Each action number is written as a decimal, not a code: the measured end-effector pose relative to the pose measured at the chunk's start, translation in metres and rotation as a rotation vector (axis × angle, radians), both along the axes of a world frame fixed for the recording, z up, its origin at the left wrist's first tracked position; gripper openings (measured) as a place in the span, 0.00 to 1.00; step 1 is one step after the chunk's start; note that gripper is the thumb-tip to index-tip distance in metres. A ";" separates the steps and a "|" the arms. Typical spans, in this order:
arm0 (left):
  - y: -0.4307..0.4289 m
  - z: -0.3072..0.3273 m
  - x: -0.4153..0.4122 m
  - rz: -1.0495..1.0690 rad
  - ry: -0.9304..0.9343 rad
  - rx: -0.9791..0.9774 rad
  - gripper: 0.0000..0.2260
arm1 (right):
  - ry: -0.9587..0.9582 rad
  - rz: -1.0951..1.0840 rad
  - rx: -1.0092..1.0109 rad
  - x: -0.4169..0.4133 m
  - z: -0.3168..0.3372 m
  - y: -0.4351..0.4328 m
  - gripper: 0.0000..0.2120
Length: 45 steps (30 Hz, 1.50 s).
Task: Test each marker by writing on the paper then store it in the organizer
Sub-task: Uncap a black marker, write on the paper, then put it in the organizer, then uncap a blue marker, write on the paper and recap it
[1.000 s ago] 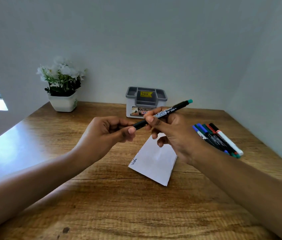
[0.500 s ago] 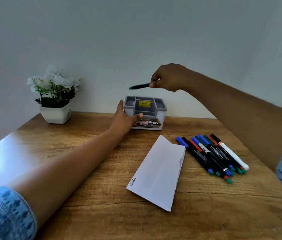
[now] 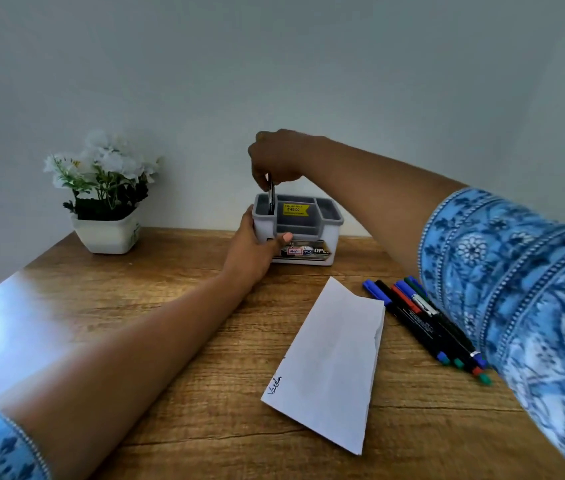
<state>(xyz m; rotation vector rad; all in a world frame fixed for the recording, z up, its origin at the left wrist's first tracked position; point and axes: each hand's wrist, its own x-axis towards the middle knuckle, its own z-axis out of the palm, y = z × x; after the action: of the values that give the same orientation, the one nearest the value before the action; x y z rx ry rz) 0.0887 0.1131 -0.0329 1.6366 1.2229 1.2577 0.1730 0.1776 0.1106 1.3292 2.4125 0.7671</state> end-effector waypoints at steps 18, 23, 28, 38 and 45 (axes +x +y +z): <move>-0.010 0.004 -0.004 -0.026 -0.012 -0.054 0.31 | 0.616 -0.109 0.046 0.069 -0.029 -0.133 0.07; -0.030 0.004 -0.019 0.046 0.103 -0.188 0.37 | 0.585 -0.408 0.054 0.103 -0.062 -0.197 0.06; -0.081 -0.001 -0.047 0.007 0.218 -0.150 0.31 | 0.522 -0.554 0.018 0.116 -0.078 -0.224 0.07; -0.139 0.003 -0.086 -0.660 0.729 0.034 0.29 | 0.530 -0.646 0.000 0.116 -0.103 -0.224 0.09; -0.141 0.003 -0.085 -0.559 0.662 0.083 0.28 | 0.613 -0.606 0.109 0.112 -0.090 -0.231 0.11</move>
<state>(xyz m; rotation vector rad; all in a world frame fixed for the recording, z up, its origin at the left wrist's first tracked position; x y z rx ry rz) 0.0037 -0.0275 -0.0300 2.3452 0.9513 0.4289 0.2854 -0.0533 0.0203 2.4590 2.1351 0.3510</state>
